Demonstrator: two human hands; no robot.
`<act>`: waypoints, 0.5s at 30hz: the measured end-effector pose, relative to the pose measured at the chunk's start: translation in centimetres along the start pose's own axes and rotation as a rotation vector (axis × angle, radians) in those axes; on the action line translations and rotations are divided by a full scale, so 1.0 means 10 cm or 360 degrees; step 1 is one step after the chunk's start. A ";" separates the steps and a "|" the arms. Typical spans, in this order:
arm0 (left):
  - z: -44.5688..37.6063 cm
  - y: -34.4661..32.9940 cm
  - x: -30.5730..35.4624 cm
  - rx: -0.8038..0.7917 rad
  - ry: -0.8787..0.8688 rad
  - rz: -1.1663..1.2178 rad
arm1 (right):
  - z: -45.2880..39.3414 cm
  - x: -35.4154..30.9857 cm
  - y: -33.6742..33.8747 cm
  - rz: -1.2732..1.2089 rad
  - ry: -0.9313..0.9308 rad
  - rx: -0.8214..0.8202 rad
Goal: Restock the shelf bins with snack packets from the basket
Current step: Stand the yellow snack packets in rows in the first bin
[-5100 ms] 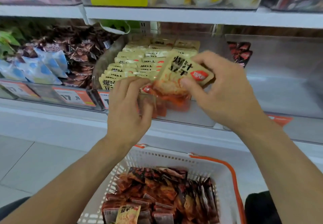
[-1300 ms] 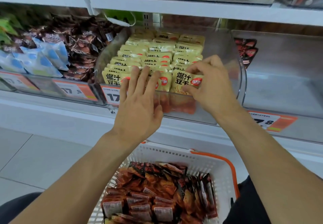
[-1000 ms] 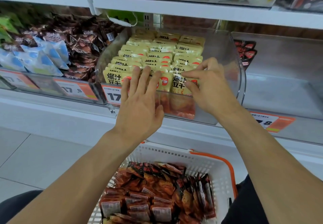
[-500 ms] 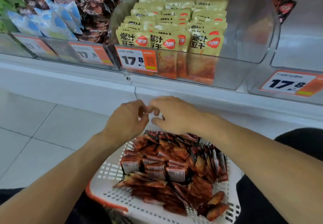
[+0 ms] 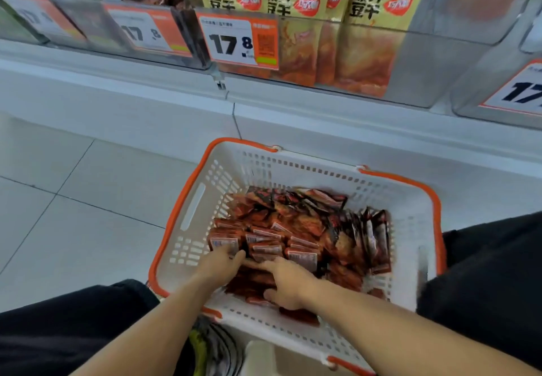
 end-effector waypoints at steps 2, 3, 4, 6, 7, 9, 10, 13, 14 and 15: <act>-0.03 -0.04 -0.05 -0.0014 0.0077 -0.0019 | 0.04 0.00 -0.09 0.0113 0.0030 0.0019; -0.04 -0.06 -0.10 -0.0041 0.0152 -0.0046 | 0.08 -0.03 -0.11 0.0146 0.0054 0.0025; -0.03 -0.08 -0.14 -0.0083 0.0210 -0.0094 | 0.11 -0.05 -0.11 0.0163 0.0076 0.0018; -0.04 -0.16 -0.23 -0.0225 0.0265 -0.0161 | 0.18 -0.08 -0.09 0.0195 0.0116 0.0004; -0.04 -0.17 -0.23 -0.0262 0.0258 -0.0165 | 0.22 -0.09 -0.07 0.0212 0.0138 0.0003; -0.04 -0.14 -0.23 -0.0286 0.0254 -0.0161 | 0.28 -0.10 -0.07 0.0218 0.0168 -0.0023; -0.03 -0.12 -0.22 -0.0301 0.0268 -0.0165 | 0.31 -0.11 -0.08 0.0213 0.0176 -0.0044; 0.04 -0.13 -0.20 -0.0346 0.0363 -0.0125 | 0.37 -0.13 -0.10 0.0218 0.0200 -0.0095; 0.07 -0.15 -0.18 -0.0341 0.0414 -0.0076 | 0.39 -0.13 -0.09 0.0220 0.0198 -0.0107; 0.09 -0.17 -0.17 -0.0314 0.0462 -0.0002 | 0.41 -0.13 -0.08 0.0215 0.0203 -0.0116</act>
Point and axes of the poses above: each hand's wrist, its own z-axis away from the middle knuckle, its own y-axis out of the back of the hand, x = y × z, the point moved 8 cm from there along -z, towards the middle knuckle, and after that the axes turned 12 degrees about -y, right-handed, at the moved point
